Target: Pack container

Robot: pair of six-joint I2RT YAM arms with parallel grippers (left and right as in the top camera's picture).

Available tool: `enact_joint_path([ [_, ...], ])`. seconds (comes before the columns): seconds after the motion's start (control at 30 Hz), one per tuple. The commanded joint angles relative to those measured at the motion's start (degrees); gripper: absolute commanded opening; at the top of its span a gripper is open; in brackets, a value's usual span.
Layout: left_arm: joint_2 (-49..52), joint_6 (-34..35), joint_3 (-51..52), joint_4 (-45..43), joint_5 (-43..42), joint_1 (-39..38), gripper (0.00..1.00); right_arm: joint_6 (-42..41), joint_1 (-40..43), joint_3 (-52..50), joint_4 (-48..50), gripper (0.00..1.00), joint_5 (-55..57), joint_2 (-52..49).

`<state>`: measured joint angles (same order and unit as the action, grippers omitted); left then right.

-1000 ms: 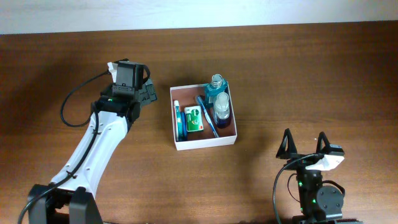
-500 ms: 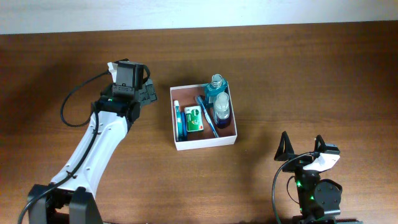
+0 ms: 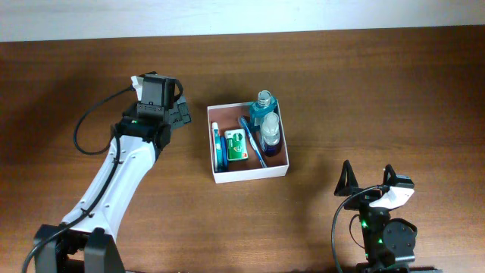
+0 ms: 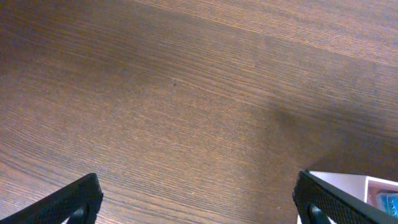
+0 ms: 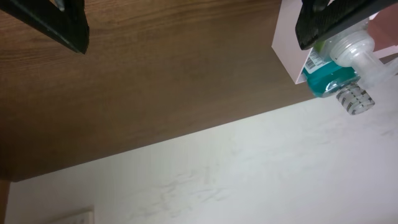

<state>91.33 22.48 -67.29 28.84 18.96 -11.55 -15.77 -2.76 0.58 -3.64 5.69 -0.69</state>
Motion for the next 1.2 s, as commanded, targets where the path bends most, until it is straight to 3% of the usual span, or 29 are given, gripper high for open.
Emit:
enact_joint_path([
  [0.0,-0.6,-0.3,-0.6,0.0,0.8,0.1,0.99,0.8,0.2,-0.3,-0.5,0.98,-0.1,0.5],
  [0.87,-0.6,-0.3,-0.4,0.0,0.8,0.1,0.99,0.8,0.2,-0.3,-0.5,0.98,-0.1,0.5],
  [1.17,-1.3,-0.3,4.8,-0.1,0.8,0.0,0.99,0.8,0.2,-0.3,-0.5,0.98,-0.1,0.5],
])
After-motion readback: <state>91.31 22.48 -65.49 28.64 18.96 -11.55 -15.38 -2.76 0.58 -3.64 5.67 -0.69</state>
